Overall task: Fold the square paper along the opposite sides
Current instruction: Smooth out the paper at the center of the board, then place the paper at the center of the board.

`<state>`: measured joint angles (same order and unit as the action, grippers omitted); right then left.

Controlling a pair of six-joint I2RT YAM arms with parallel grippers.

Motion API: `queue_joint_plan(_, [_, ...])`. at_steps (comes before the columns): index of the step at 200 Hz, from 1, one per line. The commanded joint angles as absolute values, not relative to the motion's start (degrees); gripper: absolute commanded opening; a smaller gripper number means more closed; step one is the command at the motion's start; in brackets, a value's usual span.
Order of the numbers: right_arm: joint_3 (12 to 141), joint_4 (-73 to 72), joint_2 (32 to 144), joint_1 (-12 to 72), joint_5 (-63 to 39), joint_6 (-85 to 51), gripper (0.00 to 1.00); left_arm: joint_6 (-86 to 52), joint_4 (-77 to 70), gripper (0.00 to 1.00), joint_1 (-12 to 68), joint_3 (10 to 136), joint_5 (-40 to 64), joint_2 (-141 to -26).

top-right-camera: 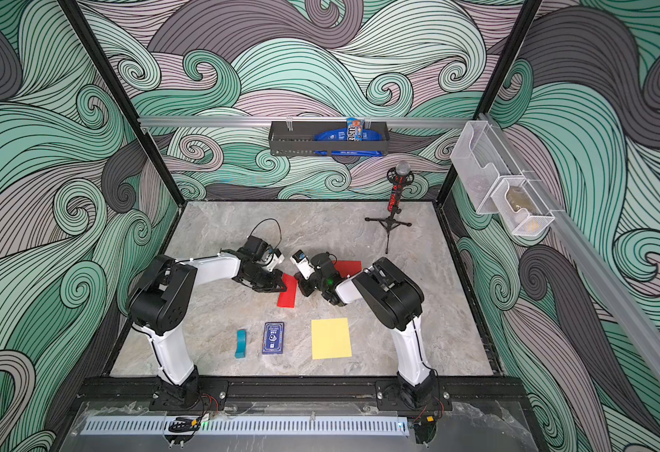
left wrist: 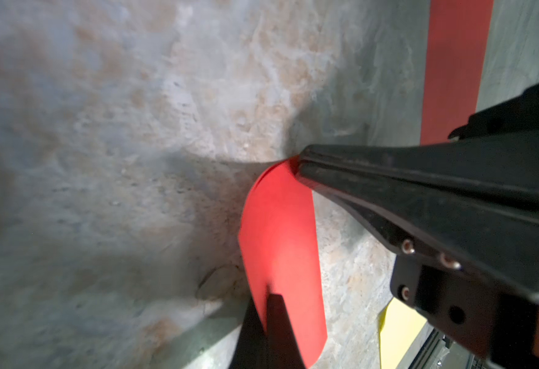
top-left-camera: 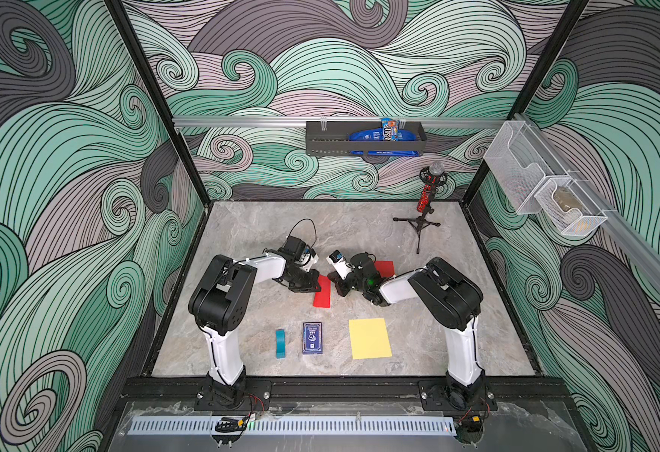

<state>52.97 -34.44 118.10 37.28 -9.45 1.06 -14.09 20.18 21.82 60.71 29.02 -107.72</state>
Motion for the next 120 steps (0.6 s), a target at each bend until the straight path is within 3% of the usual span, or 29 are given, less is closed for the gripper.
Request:
queue_joint_plan(1, [52.31, -31.58, 119.54, 36.00, -6.84, 0.27, 0.06, -14.15, 23.44, 0.00, 21.09, 58.79, 23.63, -108.48])
queue_joint_plan(37, [52.15, -26.37, 111.69, 35.73, -8.70, -3.51, 0.14, -16.08, 22.88, 0.00, 20.84, 59.14, 28.17, -105.37])
queue_joint_plan(68, [49.19, -18.21, 98.52, 35.30, -14.68, -11.09, 0.36, -20.30, 20.72, 0.00, 20.35, 60.74, 36.64, -100.02])
queue_joint_plan(120, [43.83, -16.08, 82.59, 29.00, -33.09, -30.68, 0.63, -28.94, 11.70, 0.00, 17.72, 60.84, 52.32, -95.45])
